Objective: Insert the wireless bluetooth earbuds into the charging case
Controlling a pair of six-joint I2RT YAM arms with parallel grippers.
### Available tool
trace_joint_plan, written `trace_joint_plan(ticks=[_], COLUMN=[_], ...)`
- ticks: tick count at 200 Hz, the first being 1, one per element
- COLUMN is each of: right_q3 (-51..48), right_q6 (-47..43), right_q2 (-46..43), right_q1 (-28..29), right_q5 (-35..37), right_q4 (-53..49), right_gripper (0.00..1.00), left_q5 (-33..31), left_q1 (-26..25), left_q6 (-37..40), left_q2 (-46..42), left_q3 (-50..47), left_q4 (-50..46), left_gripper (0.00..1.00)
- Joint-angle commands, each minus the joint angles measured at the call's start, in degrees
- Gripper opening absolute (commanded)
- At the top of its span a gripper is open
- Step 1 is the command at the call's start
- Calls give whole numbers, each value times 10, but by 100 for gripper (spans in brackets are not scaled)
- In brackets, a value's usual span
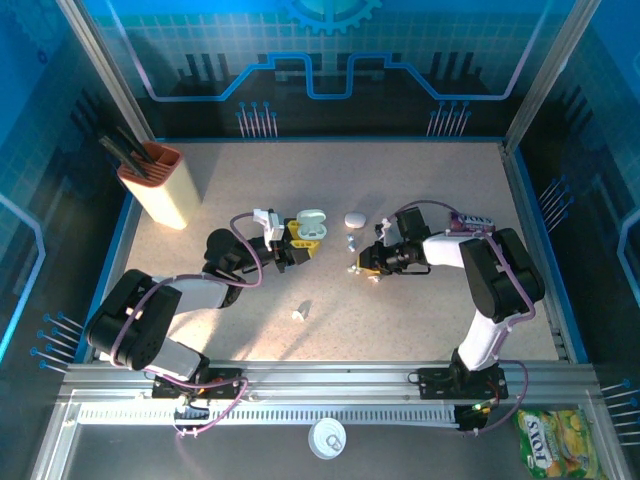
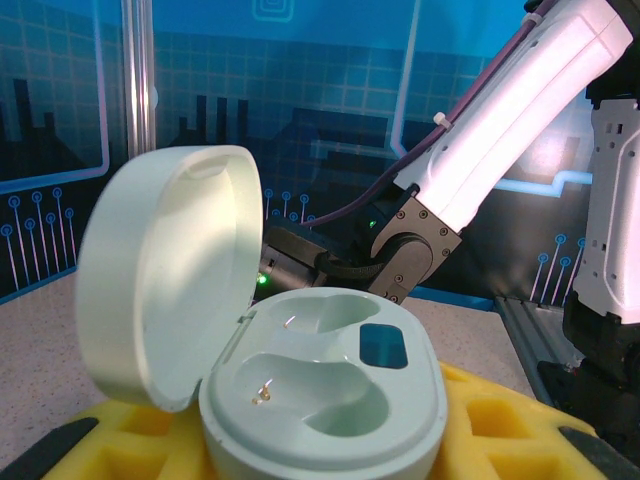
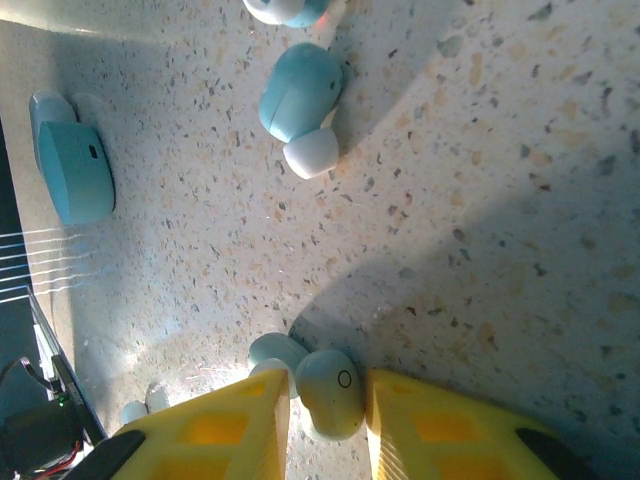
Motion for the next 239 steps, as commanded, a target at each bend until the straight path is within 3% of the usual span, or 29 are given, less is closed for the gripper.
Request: trace_joint_plan(ticks=[1,26,81,162,202,239], right_q3=[-1,-1,5,31,31,25], right_q6=[-10,-12,-13,-56,-54,-26], right_q2=[9,9,14,13,-37,-114], right_q1=[30,31,35,55,58,63], right_q5=[-12,-10,-1,36,94,218], right_q4=[-11,-13,-18,-76,-92,-132], right_gripper=[26,18,26,23,20,20], left_q5=[13,13,13,14,9,1], left_q1=[3,3,3,3,4,4], left_q6=[-11,-10,-11,-10,-1,7], left_q2=[4,4,4,6,8,12], left_q3=[2,0,1,3,1,1], left_q4=[24,23,23,24,23,22], left_gripper=[37,37,36,37,37,36])
